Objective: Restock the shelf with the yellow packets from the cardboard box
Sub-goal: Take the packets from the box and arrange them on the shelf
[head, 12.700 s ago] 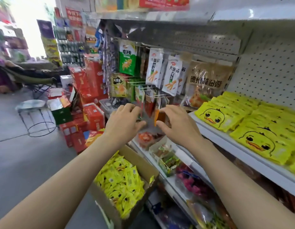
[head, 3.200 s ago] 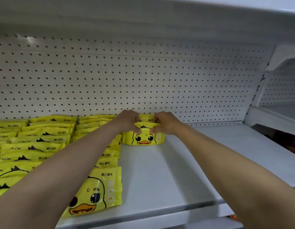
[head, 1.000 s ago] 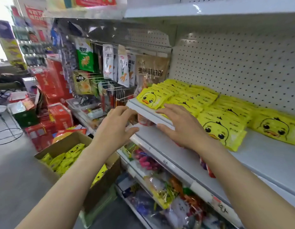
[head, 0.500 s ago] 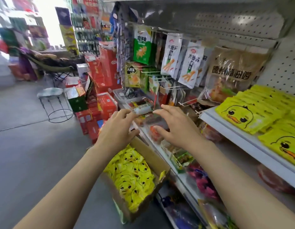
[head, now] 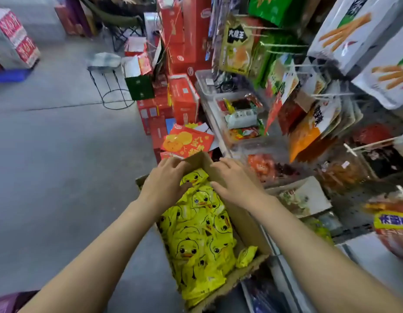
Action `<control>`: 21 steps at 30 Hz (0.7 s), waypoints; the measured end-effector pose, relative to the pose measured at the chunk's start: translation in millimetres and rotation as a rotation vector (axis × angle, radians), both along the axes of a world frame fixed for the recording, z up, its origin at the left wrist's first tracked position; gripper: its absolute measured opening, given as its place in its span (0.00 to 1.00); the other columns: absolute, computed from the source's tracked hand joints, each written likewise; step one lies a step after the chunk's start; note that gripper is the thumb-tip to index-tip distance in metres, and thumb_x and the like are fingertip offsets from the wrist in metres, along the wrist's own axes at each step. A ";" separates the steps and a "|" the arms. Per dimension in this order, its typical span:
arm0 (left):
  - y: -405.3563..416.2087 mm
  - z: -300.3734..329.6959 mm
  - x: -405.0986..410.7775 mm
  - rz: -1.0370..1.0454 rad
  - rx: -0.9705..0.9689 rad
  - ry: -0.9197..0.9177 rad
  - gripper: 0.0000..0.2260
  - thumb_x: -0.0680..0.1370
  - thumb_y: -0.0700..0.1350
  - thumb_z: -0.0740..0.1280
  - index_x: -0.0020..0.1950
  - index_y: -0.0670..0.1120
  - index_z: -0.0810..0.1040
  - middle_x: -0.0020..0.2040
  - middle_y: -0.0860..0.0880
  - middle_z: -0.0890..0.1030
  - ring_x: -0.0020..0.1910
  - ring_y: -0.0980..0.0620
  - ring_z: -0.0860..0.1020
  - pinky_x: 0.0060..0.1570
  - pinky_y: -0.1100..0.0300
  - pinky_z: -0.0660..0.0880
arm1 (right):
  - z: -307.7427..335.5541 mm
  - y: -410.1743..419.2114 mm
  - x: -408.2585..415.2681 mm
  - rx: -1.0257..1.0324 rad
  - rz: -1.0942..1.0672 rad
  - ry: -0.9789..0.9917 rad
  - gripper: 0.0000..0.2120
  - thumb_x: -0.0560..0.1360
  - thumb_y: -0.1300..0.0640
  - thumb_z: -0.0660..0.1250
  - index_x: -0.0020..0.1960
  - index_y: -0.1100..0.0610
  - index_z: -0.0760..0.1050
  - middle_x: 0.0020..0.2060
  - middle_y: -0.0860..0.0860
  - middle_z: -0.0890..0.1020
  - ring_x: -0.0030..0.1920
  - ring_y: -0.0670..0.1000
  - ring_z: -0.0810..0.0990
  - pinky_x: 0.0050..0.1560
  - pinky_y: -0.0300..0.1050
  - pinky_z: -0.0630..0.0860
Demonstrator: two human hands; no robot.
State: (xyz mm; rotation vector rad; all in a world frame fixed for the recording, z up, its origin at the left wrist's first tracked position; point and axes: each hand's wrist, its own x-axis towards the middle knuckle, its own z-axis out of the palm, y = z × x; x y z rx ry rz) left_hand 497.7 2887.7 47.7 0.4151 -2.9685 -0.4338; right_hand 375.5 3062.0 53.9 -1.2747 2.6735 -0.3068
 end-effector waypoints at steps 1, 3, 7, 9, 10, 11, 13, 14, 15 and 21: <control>-4.7 -22.2 -9.8 0.027 0.024 -0.042 0.24 0.74 0.54 0.72 0.67 0.47 0.74 0.63 0.45 0.74 0.64 0.41 0.71 0.58 0.46 0.74 | -27.1 -5.1 -14.5 0.033 -0.003 -0.047 0.25 0.76 0.42 0.66 0.70 0.50 0.71 0.69 0.52 0.72 0.70 0.56 0.68 0.67 0.55 0.70; -10.0 -53.6 -18.3 0.054 0.052 -0.120 0.24 0.75 0.54 0.71 0.68 0.48 0.73 0.64 0.45 0.74 0.64 0.42 0.71 0.60 0.47 0.73 | -65.0 -8.0 -29.9 0.083 -0.016 -0.122 0.25 0.76 0.41 0.65 0.69 0.50 0.70 0.68 0.51 0.72 0.69 0.56 0.69 0.65 0.57 0.71; -9.9 -142.6 -30.1 0.126 0.159 -0.319 0.22 0.76 0.55 0.69 0.68 0.49 0.72 0.65 0.45 0.73 0.64 0.43 0.71 0.61 0.50 0.71 | -163.7 -8.6 -53.9 0.233 -0.056 -0.297 0.26 0.76 0.41 0.65 0.70 0.51 0.69 0.67 0.52 0.73 0.68 0.57 0.69 0.65 0.59 0.71; -4.6 -181.5 -26.8 0.171 0.219 -0.414 0.22 0.77 0.55 0.68 0.68 0.48 0.71 0.64 0.45 0.72 0.64 0.43 0.70 0.60 0.50 0.72 | -206.2 -4.7 -53.6 0.307 -0.084 -0.401 0.29 0.77 0.41 0.65 0.73 0.53 0.67 0.68 0.55 0.73 0.69 0.59 0.69 0.67 0.58 0.70; -1.6 -200.0 -23.5 0.190 0.249 -0.453 0.22 0.77 0.54 0.68 0.68 0.48 0.71 0.64 0.44 0.72 0.64 0.43 0.71 0.60 0.50 0.72 | -226.2 -1.6 -51.6 0.331 -0.109 -0.451 0.30 0.77 0.42 0.66 0.74 0.53 0.66 0.68 0.56 0.73 0.68 0.60 0.70 0.67 0.56 0.70; 2.0 -216.5 -19.5 0.208 0.276 -0.495 0.23 0.77 0.54 0.68 0.68 0.47 0.71 0.63 0.44 0.72 0.64 0.43 0.71 0.60 0.49 0.72 | -243.5 1.5 -48.6 0.356 -0.140 -0.496 0.30 0.77 0.42 0.66 0.74 0.54 0.66 0.68 0.56 0.73 0.68 0.59 0.71 0.66 0.55 0.71; 9.6 -246.6 -9.5 0.239 0.326 -0.587 0.24 0.77 0.55 0.68 0.69 0.46 0.71 0.63 0.43 0.72 0.64 0.42 0.71 0.60 0.47 0.73 | -273.2 9.4 -41.7 0.388 -0.195 -0.567 0.31 0.77 0.42 0.67 0.73 0.56 0.66 0.69 0.56 0.72 0.69 0.58 0.71 0.66 0.52 0.71; 13.6 -259.4 -4.5 0.249 0.347 -0.631 0.24 0.77 0.55 0.68 0.69 0.46 0.70 0.64 0.43 0.72 0.64 0.41 0.71 0.59 0.46 0.74 | -286.2 14.0 -38.2 0.392 -0.221 -0.596 0.31 0.77 0.43 0.67 0.74 0.57 0.65 0.70 0.57 0.71 0.70 0.58 0.70 0.67 0.51 0.69; 17.9 -270.8 -0.1 0.257 0.363 -0.674 0.25 0.77 0.55 0.68 0.70 0.46 0.69 0.65 0.42 0.71 0.64 0.40 0.72 0.59 0.46 0.74 | -297.1 18.3 -34.9 0.389 -0.246 -0.621 0.31 0.77 0.45 0.68 0.75 0.58 0.64 0.71 0.58 0.69 0.71 0.58 0.68 0.68 0.49 0.67; 36.7 -317.9 6.8 0.239 0.394 -0.804 0.26 0.77 0.55 0.68 0.72 0.48 0.68 0.73 0.43 0.65 0.71 0.41 0.66 0.62 0.45 0.73 | -336.6 39.8 -20.8 0.307 -0.335 -0.643 0.39 0.75 0.49 0.72 0.79 0.55 0.57 0.77 0.58 0.57 0.77 0.58 0.57 0.74 0.49 0.57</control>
